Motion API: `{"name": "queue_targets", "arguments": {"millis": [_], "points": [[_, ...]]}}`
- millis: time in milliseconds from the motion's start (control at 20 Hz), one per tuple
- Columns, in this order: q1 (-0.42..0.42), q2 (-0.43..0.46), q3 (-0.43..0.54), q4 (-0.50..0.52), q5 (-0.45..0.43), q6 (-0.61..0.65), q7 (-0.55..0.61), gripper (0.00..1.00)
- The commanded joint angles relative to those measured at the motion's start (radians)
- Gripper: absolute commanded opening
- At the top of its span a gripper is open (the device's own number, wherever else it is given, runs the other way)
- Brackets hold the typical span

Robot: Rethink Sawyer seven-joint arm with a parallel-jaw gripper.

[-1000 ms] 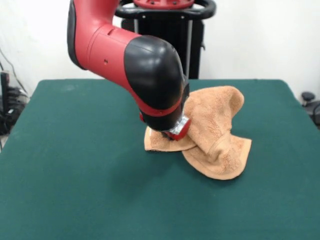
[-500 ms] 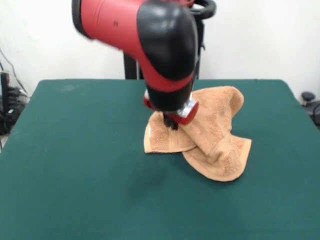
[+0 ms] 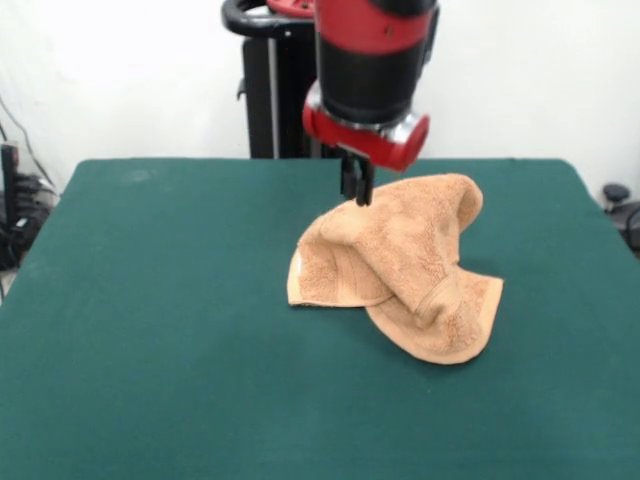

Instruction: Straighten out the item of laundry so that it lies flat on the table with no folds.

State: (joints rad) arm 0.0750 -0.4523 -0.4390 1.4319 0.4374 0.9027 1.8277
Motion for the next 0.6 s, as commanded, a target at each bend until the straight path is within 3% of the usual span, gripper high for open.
{"name": "queue_targets", "arguments": {"millis": [50, 350, 600], "points": [[0.014, 0.051, 0.075, 0.148, -0.018, -0.197, 0.219, 0.00], [0.009, 0.104, 0.106, 0.208, 0.007, -0.475, 0.281, 0.00], [-0.010, 0.141, 0.132, 0.214, 0.033, -0.507, 0.276, 0.00]]}}
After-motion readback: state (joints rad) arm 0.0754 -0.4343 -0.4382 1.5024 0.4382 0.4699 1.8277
